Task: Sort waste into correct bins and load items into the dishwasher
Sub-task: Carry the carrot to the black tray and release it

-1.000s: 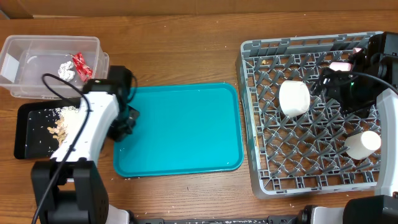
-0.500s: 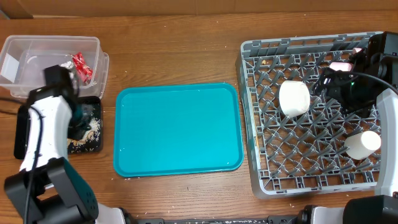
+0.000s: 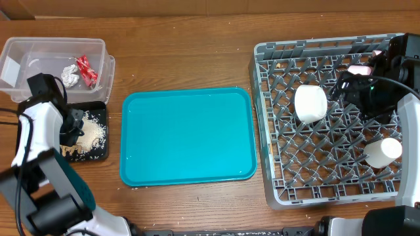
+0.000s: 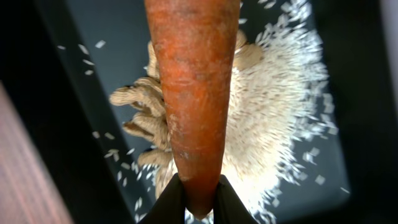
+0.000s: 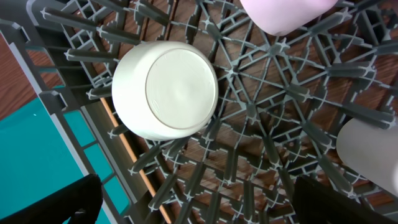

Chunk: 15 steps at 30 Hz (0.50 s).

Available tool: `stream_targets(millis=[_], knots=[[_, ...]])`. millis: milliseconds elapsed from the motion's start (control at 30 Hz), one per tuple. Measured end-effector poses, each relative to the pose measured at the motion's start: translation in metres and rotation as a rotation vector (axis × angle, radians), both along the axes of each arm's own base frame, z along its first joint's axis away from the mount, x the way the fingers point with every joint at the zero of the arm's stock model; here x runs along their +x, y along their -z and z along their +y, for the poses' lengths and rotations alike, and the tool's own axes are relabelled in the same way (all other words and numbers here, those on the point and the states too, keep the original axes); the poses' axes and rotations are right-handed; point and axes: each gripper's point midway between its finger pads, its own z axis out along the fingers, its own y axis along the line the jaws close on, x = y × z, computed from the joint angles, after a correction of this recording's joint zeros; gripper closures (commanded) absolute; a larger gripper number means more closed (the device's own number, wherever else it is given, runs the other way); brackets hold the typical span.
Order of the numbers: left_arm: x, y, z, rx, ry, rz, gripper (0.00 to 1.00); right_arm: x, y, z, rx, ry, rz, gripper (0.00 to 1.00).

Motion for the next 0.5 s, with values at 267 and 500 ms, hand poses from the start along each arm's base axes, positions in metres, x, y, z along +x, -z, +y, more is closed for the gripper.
stream_targets(millis=[267, 500], knots=[[-0.004, 0.027, -0.002, -0.033, 0.004, 0.065, 0.78, -0.005, 0.001, 0.001, 0.005, 0.0, 0.02, 0.0], [-0.009, 0.026, -0.011, -0.083, 0.079, 0.102, 0.5, -0.006, 0.002, 0.001, 0.006, 0.0, 0.028, 0.0]])
